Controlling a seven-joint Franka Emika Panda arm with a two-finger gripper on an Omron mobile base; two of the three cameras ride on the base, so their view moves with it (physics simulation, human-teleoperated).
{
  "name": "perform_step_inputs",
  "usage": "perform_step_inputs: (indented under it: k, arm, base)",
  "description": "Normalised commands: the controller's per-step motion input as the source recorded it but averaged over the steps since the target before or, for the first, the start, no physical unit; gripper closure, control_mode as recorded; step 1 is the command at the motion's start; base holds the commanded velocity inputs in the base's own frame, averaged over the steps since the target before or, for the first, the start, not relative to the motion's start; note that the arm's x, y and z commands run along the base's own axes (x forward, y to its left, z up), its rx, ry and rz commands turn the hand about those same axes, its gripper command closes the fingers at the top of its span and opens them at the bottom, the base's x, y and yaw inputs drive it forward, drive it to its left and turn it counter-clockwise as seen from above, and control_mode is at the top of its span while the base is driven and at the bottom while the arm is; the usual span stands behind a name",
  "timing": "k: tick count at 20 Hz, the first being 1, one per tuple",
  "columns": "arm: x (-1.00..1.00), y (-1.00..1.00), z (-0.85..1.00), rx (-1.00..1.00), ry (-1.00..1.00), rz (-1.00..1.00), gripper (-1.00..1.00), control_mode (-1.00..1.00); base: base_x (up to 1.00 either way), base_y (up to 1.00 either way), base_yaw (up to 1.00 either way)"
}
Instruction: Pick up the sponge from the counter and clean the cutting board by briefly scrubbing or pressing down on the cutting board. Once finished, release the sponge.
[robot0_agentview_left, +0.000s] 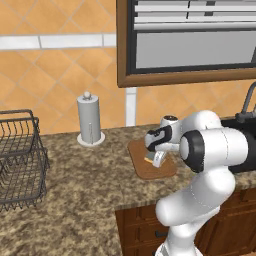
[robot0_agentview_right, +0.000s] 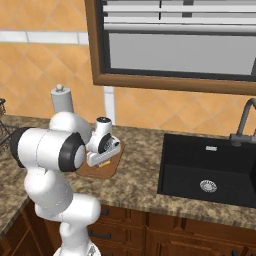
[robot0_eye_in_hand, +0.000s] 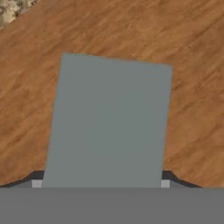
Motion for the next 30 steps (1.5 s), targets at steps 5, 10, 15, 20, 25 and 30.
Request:
perform_step_inputs:
  k: [5, 10, 15, 20, 25, 30]
  arm:
    - [0.79, -0.07, 0.00, 0.00, -0.05, -0.08, 1.00, -1.00]
    - [0.57, -0.23, 0.00, 0.00, -0.07, -0.15, 1.00, -1.00]
    - [0.09, -0.22, -0.02, 0.00, -0.03, -0.14, 1.00, -1.00]
    - [-0.69, 0.11, -0.16, -0.01, 0.00, 0.00, 1.00, -1.00]
    - [-1.00, 0.10, -0.26, -0.03, 0.00, 0.02, 1.00, -1.00]
    - [-1.00, 0.01, -0.15, -0.01, 0.05, 0.00, 1.00, -1.00]
  base:
    - [0.00, 0.00, 0.00]
    - [0.00, 0.00, 0.00]
    - [0.00, 0.00, 0.00]
    - [0.00, 0.00, 0.00]
    - [0.00, 0.00, 0.00]
    - [0.00, 0.00, 0.00]
